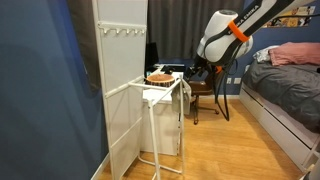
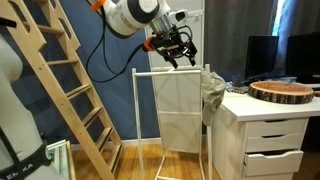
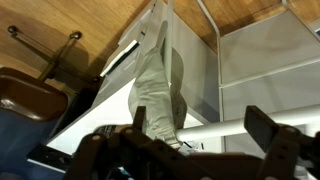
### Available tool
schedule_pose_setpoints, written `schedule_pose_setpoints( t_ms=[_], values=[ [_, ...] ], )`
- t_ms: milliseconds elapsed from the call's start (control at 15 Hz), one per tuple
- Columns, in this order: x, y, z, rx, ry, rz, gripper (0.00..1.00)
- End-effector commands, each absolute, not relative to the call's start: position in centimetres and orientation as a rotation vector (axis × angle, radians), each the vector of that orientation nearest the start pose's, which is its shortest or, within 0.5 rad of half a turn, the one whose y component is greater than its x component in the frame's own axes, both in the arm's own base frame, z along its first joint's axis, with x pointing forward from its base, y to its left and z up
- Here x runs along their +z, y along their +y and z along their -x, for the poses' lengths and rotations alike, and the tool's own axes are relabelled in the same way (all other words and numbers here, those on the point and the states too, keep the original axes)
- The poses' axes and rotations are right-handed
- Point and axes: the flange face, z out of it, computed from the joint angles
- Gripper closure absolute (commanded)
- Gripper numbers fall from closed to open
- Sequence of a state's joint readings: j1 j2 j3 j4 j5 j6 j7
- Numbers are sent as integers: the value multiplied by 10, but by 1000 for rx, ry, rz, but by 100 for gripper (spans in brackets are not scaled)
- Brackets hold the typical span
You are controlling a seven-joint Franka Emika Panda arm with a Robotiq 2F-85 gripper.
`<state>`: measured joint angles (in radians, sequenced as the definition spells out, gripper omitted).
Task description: Remove the cap from the right side of the white rack and hand it on the left side
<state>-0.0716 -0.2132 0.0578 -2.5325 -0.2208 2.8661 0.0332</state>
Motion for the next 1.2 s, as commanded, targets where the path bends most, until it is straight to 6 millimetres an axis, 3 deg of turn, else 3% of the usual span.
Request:
schedule_pose_setpoints(
  t_ms=[0,267,667,733,800,867,933,1133],
  values=[
    [394,-1,-518,-924,-348,3150,0],
    [381,-16,-548,-931,-403,3171,0],
    [359,-22,-578,-925,-458,3161,0],
    [356,-24,-582,-927,-476,3164,4],
    [354,-25,-586,-933,-483,3163,20],
    [352,-27,-589,-939,-486,3163,28],
    [350,-29,-592,-946,-491,3162,31],
    [349,-33,-599,-954,-492,3163,55]
  ],
)
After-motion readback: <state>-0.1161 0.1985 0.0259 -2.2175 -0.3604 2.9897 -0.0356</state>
